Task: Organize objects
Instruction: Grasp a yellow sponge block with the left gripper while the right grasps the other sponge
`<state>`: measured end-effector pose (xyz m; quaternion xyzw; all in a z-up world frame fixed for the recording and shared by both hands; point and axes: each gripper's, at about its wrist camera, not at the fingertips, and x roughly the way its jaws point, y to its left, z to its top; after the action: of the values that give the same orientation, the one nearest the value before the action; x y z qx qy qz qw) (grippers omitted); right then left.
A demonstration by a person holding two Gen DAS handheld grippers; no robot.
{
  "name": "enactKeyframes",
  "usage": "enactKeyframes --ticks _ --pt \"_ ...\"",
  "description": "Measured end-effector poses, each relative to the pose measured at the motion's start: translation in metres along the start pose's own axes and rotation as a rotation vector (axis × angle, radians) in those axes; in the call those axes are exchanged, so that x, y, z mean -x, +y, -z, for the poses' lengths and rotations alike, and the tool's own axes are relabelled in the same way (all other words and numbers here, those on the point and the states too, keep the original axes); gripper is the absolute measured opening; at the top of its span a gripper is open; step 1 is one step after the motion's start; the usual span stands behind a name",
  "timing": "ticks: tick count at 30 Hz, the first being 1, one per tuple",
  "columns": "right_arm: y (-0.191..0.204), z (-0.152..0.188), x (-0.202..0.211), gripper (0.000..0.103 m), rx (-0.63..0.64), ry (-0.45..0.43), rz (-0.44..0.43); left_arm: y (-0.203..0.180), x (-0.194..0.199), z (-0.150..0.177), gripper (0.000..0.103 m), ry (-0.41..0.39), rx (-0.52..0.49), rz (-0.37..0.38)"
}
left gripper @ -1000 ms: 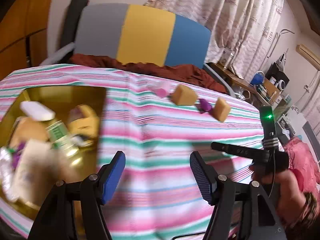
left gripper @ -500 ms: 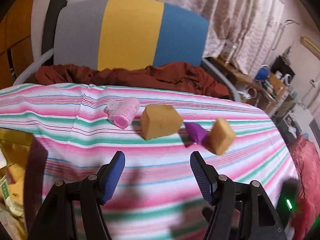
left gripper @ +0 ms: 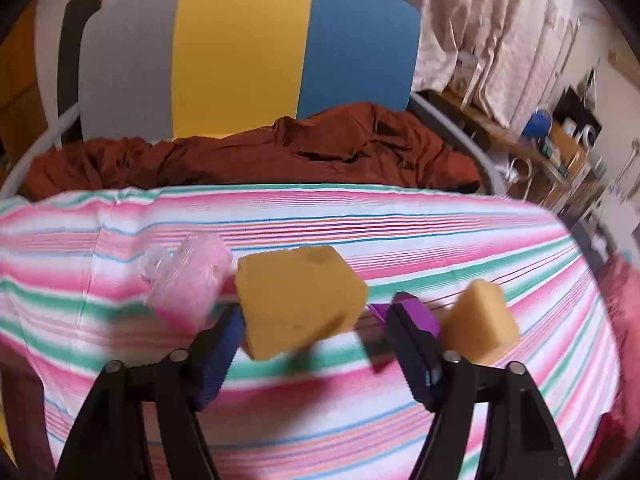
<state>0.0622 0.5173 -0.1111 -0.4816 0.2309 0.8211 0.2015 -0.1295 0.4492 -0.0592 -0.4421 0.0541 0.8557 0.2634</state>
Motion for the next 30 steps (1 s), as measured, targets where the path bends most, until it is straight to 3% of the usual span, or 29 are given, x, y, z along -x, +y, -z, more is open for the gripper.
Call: enactKeyframes --ticks 4,6,8,11,15,18,23,30 --pt "-0.001 0.001 0.002 0.096 -0.011 0.002 -0.003 -0.001 -0.013 0.000 0.074 0.001 -0.033 -0.034" --pt "-0.002 0.001 0.005 0.095 -0.019 -0.007 0.002 0.005 -0.017 0.004 0.059 0.005 -0.012 -0.037" --pt "-0.007 -0.002 0.007 0.090 -0.038 -0.030 0.008 0.015 -0.020 0.008 0.055 0.017 0.017 -0.011" --pt "-0.019 -0.013 0.010 0.084 -0.055 -0.084 0.016 0.017 -0.018 0.012 0.050 0.002 -0.007 0.003" --pt "-0.029 -0.038 0.017 0.082 -0.045 -0.194 0.001 0.017 -0.013 0.020 0.039 -0.014 -0.066 0.002" --pt "-0.030 -0.058 0.024 0.082 -0.026 -0.275 -0.040 0.018 -0.010 0.026 0.035 -0.028 -0.092 0.003" --pt "-0.020 -0.086 0.009 0.079 -0.006 -0.302 -0.116 0.020 -0.002 0.035 0.030 -0.044 -0.113 0.006" --pt "-0.009 -0.096 -0.007 0.066 0.094 -0.307 -0.088 0.025 0.013 0.055 0.027 -0.042 -0.120 0.020"
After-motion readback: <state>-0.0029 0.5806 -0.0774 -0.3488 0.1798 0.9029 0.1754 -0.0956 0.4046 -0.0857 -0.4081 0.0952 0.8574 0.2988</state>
